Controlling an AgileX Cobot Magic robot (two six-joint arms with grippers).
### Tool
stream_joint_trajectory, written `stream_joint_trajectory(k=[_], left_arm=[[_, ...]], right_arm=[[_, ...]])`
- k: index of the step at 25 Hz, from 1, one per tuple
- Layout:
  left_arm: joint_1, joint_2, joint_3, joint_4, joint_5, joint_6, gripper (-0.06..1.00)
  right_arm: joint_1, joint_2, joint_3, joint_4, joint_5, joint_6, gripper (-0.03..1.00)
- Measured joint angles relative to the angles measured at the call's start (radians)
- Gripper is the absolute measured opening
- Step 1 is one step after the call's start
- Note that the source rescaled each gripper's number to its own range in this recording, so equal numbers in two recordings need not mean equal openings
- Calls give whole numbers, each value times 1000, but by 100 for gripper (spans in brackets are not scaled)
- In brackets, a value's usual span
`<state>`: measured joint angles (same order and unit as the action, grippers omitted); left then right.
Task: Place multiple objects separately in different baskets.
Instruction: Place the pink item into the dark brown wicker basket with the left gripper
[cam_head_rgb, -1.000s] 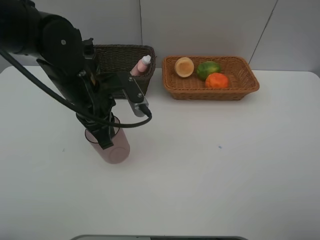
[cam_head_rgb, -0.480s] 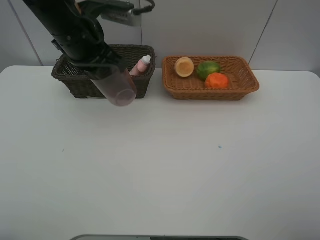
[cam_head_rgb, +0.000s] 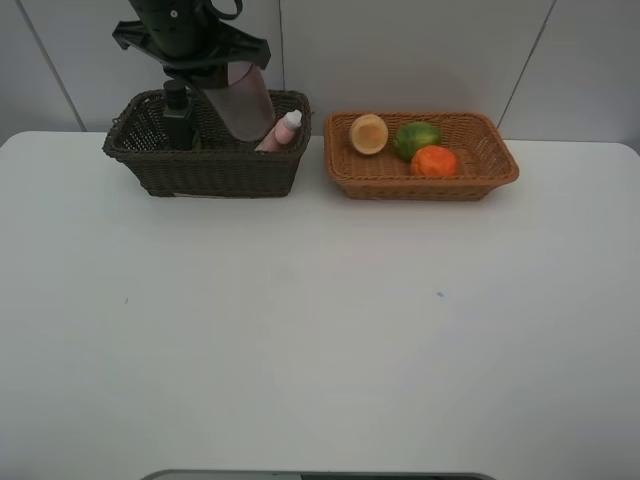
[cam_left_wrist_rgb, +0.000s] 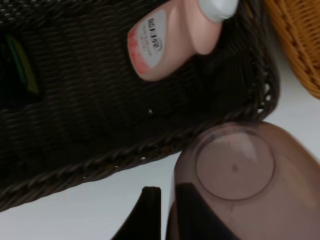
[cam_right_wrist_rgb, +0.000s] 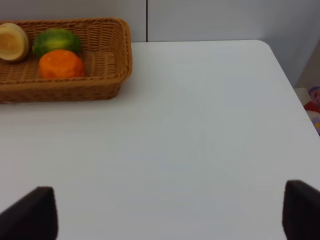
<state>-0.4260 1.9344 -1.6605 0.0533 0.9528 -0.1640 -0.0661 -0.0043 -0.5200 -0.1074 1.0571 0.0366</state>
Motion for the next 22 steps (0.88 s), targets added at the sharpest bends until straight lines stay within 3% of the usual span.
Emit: stream_joint_trajectory(k=[5, 8, 17, 22], left_arm=[[11, 45, -13, 161, 4, -145, 0], [19, 53, -13, 201, -17, -196, 0], [54, 113, -19, 275, -176, -224, 0], [63, 174, -20, 329, -194, -225, 0]], right_arm=[[0, 0, 0, 0, 0, 0, 100], [0, 0, 0, 0, 0, 0, 100], [0, 0, 0, 0, 0, 0, 100], [0, 0, 0, 0, 0, 0, 100]])
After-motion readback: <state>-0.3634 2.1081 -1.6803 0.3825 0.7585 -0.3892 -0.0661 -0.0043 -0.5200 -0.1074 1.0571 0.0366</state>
